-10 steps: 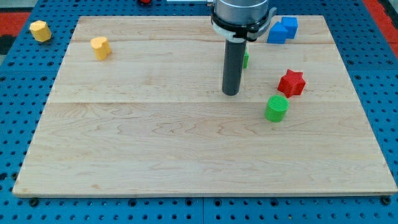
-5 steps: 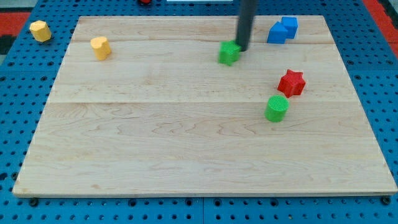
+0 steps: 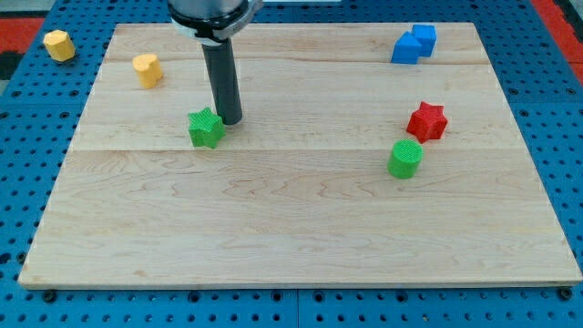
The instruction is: Push the green star to the bottom of the green circle
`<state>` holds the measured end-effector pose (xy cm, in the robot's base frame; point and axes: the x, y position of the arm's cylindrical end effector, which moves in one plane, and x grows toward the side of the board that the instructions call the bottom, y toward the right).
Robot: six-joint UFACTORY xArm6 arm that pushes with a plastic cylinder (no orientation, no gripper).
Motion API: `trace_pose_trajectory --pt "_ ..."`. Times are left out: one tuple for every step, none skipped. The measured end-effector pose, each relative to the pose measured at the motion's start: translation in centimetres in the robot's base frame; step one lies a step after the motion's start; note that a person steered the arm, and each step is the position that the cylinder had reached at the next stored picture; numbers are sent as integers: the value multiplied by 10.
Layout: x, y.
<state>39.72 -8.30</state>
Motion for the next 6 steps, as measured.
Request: trace_pose_trajectory --pt "3 -27" --pt "9 -50" --pt "-3 -96" --pt "46 -76" --pt "58 14" --pt "61 -43"
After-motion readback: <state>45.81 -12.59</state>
